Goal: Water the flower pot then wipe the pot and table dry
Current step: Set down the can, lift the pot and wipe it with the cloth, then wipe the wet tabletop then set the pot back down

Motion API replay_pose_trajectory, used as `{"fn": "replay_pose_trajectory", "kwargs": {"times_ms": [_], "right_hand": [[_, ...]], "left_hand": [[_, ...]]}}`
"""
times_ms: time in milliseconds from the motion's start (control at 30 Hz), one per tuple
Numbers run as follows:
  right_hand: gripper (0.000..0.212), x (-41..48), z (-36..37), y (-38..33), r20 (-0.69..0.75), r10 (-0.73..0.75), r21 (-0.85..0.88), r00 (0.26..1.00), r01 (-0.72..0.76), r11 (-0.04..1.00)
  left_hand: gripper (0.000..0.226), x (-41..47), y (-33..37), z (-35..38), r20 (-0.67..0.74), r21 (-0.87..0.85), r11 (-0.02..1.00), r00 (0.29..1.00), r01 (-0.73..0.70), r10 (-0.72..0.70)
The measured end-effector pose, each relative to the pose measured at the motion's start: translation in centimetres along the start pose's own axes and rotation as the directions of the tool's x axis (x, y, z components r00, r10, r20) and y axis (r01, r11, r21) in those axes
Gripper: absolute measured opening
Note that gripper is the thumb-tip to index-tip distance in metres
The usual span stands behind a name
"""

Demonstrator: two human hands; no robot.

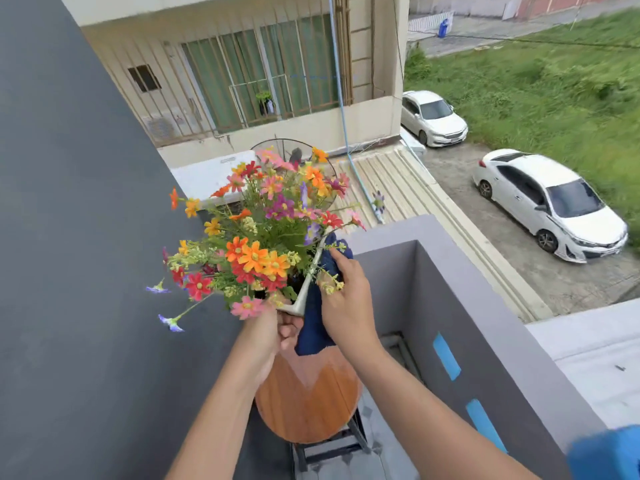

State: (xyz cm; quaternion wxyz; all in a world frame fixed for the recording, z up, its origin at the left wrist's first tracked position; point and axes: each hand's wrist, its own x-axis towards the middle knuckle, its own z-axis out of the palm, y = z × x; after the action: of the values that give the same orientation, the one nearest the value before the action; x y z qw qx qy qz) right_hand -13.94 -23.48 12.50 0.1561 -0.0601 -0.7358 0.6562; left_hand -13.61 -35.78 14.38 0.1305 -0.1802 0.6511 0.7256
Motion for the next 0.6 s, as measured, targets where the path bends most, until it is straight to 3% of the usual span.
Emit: {"fn": "replay_pose_trajectory", "kwargs": {"times_ms": [167, 300, 367, 500, 600], "right_hand": [[0.05, 2.1, 1.3, 3.7, 0.002, 0.007, -0.031, 1.0, -0.007, 0.999], [0.049, 3.2, 2.5, 10.1, 0.058, 0.212, -0.187, 0.976, -0.198, 0.962], [0.035, 3.1, 3.4, 13.7, 0.132, 0.294, -0.288, 0.947, -0.247, 0.925], [0.036, 1.0, 6.4, 19.5, 0.294, 0.347, -0.527, 0.891, -0.152, 0.836], [0.023, -1.8, 9.8, 22.3, 0.449, 0.374, -0.562, 0.812, -0.068, 0.824]], "left_hand": [[0.036, 2.1, -0.4, -2.3, 0.031, -0.061, 0.993, 0.995, 0.101, -0.099], [0.035, 4.2, -0.3, -4.0, 0.023, -0.095, 0.992, 0.996, 0.088, -0.087], [0.034, 5.5, 0.0, -4.7, 0.022, -0.134, 0.988, 0.997, 0.073, -0.071], [0.033, 9.1, 0.0, -5.6, -0.007, -0.142, 0.987, 0.997, 0.074, -0.076], [0.037, 11.6, -0.6, -6.2, -0.05, -0.026, 0.996, 0.995, 0.088, -0.09]]}}
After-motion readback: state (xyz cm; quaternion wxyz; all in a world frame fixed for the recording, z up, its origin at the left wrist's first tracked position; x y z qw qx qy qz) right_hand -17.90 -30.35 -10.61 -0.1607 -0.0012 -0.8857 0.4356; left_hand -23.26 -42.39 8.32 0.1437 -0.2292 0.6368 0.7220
